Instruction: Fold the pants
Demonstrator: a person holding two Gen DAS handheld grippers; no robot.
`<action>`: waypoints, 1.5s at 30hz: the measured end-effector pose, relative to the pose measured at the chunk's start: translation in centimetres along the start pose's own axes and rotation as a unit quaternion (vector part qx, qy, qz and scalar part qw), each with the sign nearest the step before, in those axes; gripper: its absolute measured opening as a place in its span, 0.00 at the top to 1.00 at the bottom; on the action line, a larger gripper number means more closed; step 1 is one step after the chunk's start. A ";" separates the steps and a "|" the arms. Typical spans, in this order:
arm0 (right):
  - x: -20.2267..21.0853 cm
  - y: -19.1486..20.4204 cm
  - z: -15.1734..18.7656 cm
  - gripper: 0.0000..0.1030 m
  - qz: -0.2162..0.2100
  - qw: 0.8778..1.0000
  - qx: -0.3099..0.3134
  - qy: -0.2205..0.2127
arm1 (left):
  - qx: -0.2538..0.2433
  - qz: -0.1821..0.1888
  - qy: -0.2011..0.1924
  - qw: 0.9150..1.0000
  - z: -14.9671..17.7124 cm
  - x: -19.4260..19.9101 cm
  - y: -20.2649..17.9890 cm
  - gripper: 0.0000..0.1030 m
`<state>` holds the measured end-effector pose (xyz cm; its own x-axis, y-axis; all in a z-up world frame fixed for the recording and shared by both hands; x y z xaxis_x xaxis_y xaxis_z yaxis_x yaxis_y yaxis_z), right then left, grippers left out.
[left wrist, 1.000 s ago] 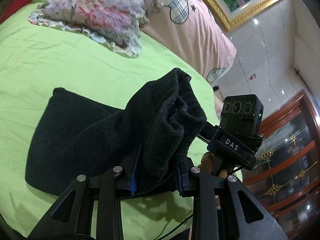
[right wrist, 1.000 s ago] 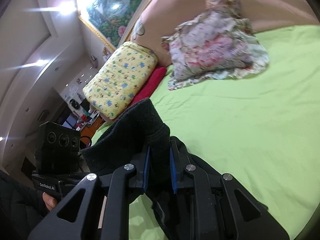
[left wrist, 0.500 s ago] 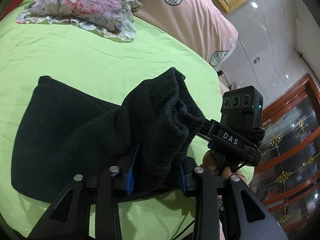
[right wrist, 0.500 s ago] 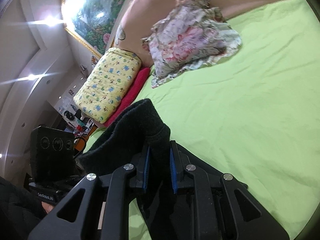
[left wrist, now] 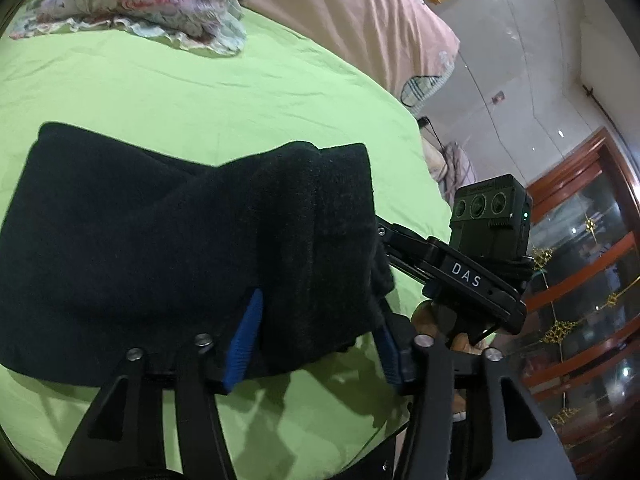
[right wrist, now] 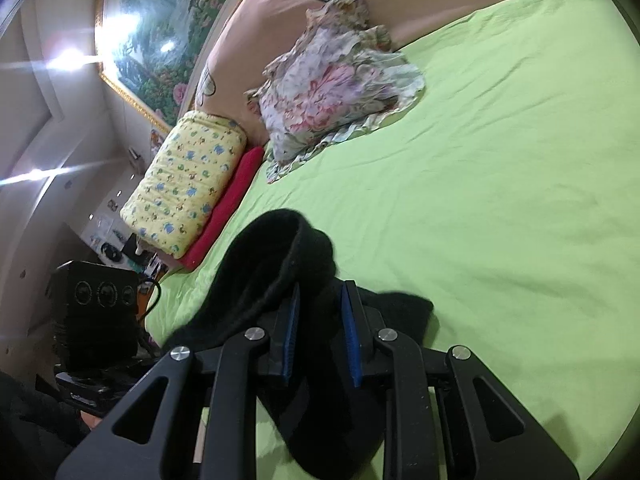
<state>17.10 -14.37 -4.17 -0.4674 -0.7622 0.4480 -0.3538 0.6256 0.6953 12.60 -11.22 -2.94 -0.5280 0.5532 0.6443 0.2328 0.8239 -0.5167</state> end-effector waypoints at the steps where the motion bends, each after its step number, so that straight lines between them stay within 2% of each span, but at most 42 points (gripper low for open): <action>1: 0.3 -0.2 0.2 0.77 0.008 1.000 0.000 -0.004 | -0.006 0.000 0.001 1.000 0.1 -0.1 -0.2 0.44; 8: 3.0 -1.6 0.7 0.74 0.098 0.994 -0.014 -0.054 | -0.016 0.020 0.000 1.000 0.5 0.6 -1.3 0.39; 10: 4.0 -1.8 0.6 0.56 0.113 0.991 -0.022 -0.073 | -0.017 0.022 -0.001 1.000 0.7 1.0 -1.4 0.36; 12: 4.8 -1.5 0.6 0.49 0.112 0.989 -0.029 -0.091 | -0.015 0.018 -0.005 1.000 0.8 1.6 -1.1 0.33; 18: 5.3 0.1 1.6 0.45 0.128 0.986 -0.023 -0.103 | 0.005 0.012 -0.023 1.000 0.8 3.9 0.5 0.31; 20: 5.3 0.9 1.9 0.44 0.130 0.985 -0.019 -0.107 | 0.009 0.004 -0.031 0.999 0.6 4.6 1.3 0.28; 22: 5.2 1.6 2.0 0.39 0.133 0.985 -0.012 -0.110 | 0.014 -0.005 -0.038 0.999 0.5 5.3 2.1 0.28; 29: 5.0 3.7 2.4 0.34 0.153 0.981 0.016 -0.121 | 0.040 -0.018 -0.047 0.998 0.7 6.6 4.8 0.25; 41: 4.5 4.5 3.3 0.32 0.183 0.975 0.025 -0.125 | 0.067 -0.033 -0.059 0.996 1.0 8.2 8.0 0.23; 45: 4.3 4.4 3.3 0.28 0.193 0.972 0.019 -0.131 | 0.070 -0.046 -0.059 0.995 1.2 8.7 9.5 0.22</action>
<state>10.84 -14.35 -1.08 -0.7602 -0.4035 0.5091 -0.1384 0.8663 0.4799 9.27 1.32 -2.91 -0.6359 0.4504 0.6267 0.0667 0.8411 -0.5368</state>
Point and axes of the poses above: each gripper's, at about its wrist camera, not at the fingertips, and x roughly against the way its jaws point, y to its left, z to its underside, the point moved 10 cm from there along -x, roughly the way its jaws point, and after that the axes turned 11 degrees about -x, right-handed, at the moved point
